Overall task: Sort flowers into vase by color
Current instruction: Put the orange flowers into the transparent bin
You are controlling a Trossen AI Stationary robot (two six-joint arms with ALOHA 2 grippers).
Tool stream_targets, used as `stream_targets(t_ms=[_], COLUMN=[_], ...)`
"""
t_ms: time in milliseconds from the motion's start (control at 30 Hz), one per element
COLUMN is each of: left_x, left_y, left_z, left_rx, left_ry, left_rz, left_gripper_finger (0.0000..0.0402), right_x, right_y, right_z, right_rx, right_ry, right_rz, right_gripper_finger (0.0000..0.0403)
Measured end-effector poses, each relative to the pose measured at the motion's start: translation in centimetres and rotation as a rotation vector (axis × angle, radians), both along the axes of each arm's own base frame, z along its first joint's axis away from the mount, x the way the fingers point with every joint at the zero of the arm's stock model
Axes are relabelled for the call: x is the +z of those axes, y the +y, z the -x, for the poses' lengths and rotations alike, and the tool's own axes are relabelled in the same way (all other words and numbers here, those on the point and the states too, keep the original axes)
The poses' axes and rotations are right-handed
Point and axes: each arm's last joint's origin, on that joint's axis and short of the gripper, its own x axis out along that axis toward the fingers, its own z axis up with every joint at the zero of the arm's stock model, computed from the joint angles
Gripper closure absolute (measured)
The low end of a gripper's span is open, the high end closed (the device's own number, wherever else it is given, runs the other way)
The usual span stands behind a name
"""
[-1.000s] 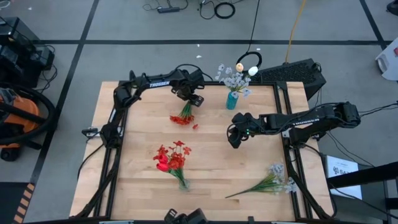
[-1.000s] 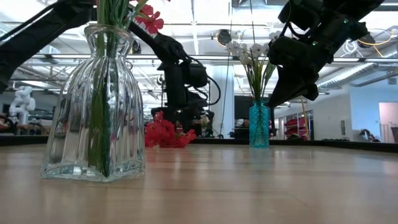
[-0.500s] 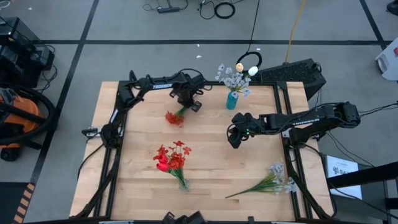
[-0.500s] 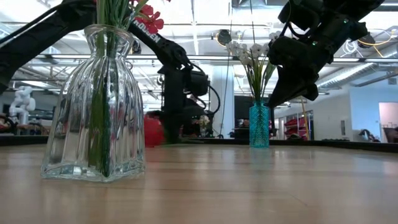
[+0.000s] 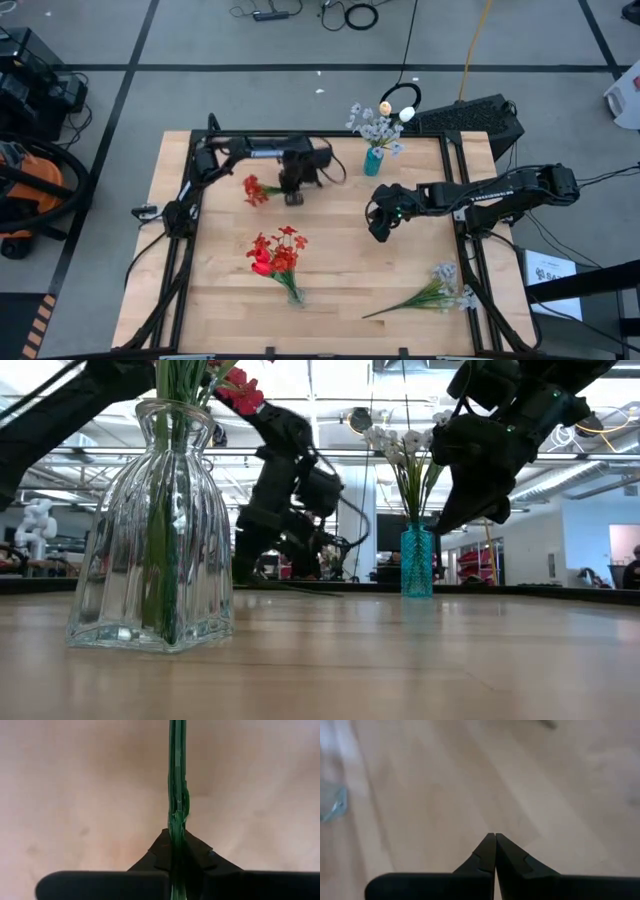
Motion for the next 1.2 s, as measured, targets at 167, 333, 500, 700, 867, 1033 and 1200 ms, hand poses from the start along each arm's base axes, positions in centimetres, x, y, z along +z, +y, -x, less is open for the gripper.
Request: stream_targets(t_ms=[167, 333, 500, 700, 867, 1033, 1200], left_x=[-0.1, -0.3, 0.6, 1.6, 2.1, 2.5, 3.5], left_y=[-6.5, -11.8, -15.8, -17.8, -18.0, -17.8, -16.2], left_z=[-2.3, -4.7, -6.8, -7.9, -8.4, -8.5, -8.4], left_rx=[-0.372, -0.654, -0.824, -0.958, -0.95, -0.944, -0.904], left_ry=[-0.022, -0.208, -0.393, -0.449, -0.498, -0.499, -0.47], left_rz=[-0.032, -0.036, -0.101, -0.226, -0.248, -0.26, -0.257], left_gripper_finger=[0.0382, 0.0383, 0.0382, 0.0343, 0.0294, 0.0252, 0.0237], right_x=[-0.5, -0.4, 0.5, 1.7, 2.2, 2.3, 2.6], right_y=[0.3, 0.5, 0.5, 0.5, 0.5, 0.5, 0.5], right_z=[1.0, 3.2, 4.8, 5.5, 5.9, 5.9, 5.5], right_rx=[0.035, 0.023, 0.023, 0.028, 0.022, 0.006, -0.034], right_ry=[0.111, 0.26, 0.288, 0.218, 0.183, 0.169, 0.118], right_rz=[-0.085, -0.148, -0.153, -0.15, -0.156, -0.165, -0.193], right_gripper_finger=[0.0403, 0.0403, 0.0403, 0.0403, 0.0403, 0.0403, 0.0403])
